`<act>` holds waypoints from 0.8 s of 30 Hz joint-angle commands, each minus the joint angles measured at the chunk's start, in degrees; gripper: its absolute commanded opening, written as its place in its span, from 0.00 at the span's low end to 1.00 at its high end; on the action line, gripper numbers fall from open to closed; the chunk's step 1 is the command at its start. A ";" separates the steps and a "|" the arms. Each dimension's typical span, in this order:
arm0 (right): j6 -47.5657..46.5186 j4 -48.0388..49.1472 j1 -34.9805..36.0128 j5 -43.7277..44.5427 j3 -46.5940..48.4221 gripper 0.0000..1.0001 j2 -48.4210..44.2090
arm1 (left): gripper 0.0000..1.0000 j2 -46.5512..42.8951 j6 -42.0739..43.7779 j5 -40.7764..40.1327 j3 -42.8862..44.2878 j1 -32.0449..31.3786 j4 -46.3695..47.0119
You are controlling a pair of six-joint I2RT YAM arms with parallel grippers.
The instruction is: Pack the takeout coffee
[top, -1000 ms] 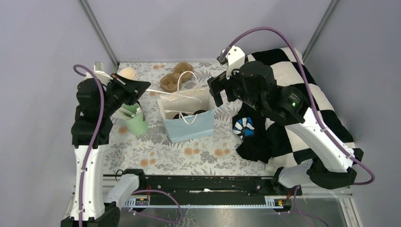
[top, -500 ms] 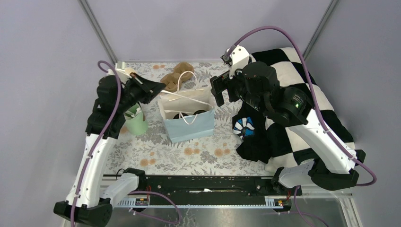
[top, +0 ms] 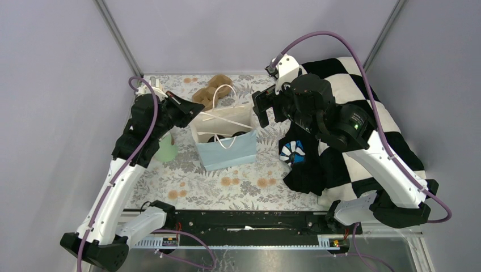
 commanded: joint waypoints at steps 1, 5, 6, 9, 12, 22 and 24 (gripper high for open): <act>0.61 0.09 -0.32 2.00 1.39 1.00 -0.71 | 0.00 -1.20 2.67 -4.32 2.20 0.06 1.24; 0.64 -0.01 -0.35 1.84 1.24 1.00 -0.72 | 0.00 -0.33 5.35 -5.41 7.98 0.24 -2.66; 0.64 0.11 -0.36 1.88 1.22 1.00 -0.65 | 0.00 -0.41 5.55 -5.26 8.46 0.24 -2.74; 0.31 0.32 -0.35 1.54 1.43 1.00 -0.34 | 0.00 -0.55 5.71 -4.81 8.28 0.24 -3.17; 0.01 -0.08 -0.33 1.39 1.76 1.00 0.01 | 0.00 -0.97 5.55 -4.05 7.73 0.24 -4.14; 0.11 0.09 -0.33 1.35 1.42 1.00 -0.28 | 0.03 1.82 3.39 0.80 2.44 0.24 -1.66; 0.20 -0.11 -0.32 1.63 1.44 1.00 -0.42 | 0.24 3.03 4.73 -0.79 4.44 0.26 -4.92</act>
